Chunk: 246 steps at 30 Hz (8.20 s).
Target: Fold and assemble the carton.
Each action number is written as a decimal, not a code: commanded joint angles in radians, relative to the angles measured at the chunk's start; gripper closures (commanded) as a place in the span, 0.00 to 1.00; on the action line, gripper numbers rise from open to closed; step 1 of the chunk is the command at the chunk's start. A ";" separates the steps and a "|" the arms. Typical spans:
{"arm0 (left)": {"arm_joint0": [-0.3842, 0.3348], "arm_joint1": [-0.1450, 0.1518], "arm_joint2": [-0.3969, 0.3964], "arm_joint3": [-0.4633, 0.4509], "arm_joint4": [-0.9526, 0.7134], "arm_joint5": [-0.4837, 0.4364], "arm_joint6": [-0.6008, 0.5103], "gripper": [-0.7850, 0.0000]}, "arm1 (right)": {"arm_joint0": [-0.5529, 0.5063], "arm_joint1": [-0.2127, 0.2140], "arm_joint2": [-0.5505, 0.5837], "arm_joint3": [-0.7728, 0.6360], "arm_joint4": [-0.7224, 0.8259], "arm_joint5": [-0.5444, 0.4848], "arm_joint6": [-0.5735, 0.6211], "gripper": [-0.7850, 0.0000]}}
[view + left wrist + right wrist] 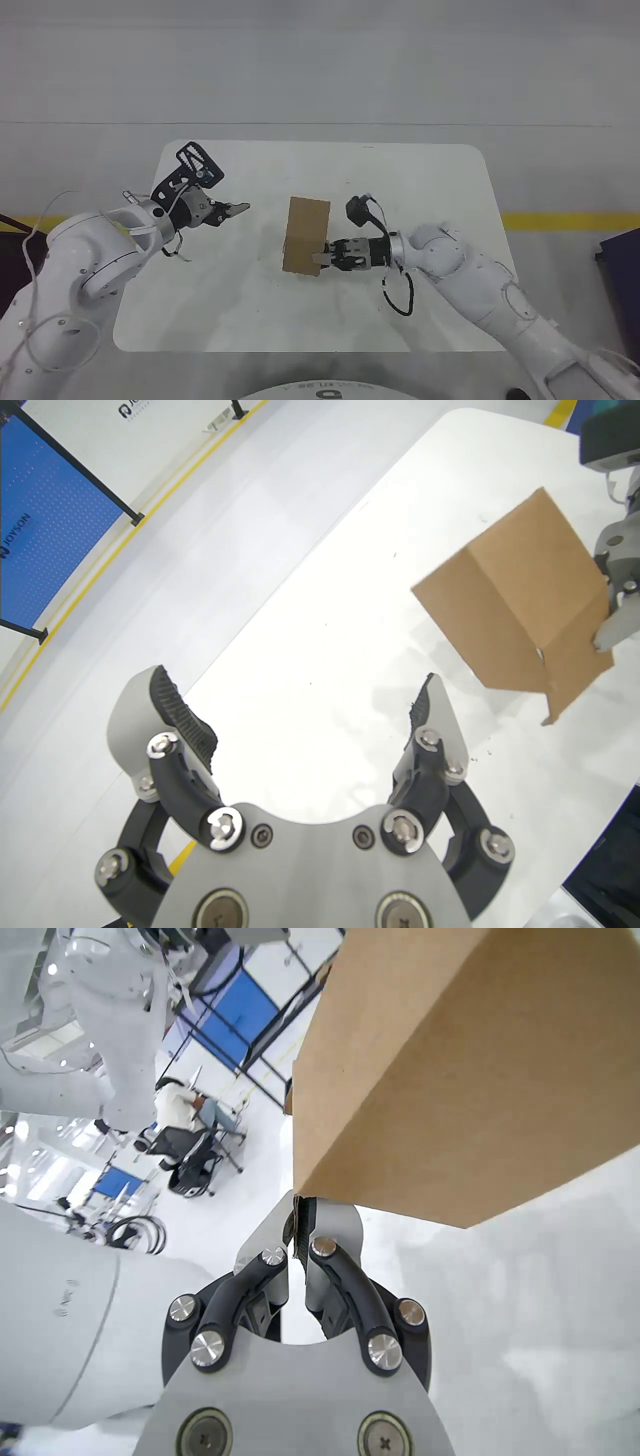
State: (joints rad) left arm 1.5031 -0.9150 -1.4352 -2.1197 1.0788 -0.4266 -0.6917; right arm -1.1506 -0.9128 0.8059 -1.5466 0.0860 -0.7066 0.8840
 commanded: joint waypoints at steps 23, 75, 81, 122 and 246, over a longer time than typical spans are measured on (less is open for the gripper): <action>0.000 0.000 0.000 0.000 0.000 0.000 0.000 0.00 | 0.120 -0.001 0.021 0.077 0.511 0.491 0.382 1.00; 0.000 0.000 0.000 0.000 0.000 0.000 0.000 0.00 | 0.393 -0.124 -0.447 0.513 1.033 1.225 0.418 0.00; 0.000 0.000 0.000 0.000 0.000 0.000 0.000 0.00 | 0.431 -0.142 -0.452 0.579 1.036 1.209 0.434 0.00; 0.000 0.000 0.000 0.000 0.000 0.000 0.000 0.00 | 0.076 0.090 0.075 0.067 0.433 0.305 0.034 0.00; 0.008 -0.130 0.445 0.431 0.341 0.156 0.465 0.00 | -0.474 -0.009 0.270 -0.126 -1.317 0.390 -0.893 0.00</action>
State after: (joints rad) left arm 1.5161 -1.0426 -0.9972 -1.6880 1.4229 -0.2635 -0.2288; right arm -1.6417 -0.9170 1.0870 -1.6835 -1.2306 -0.3223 -0.0126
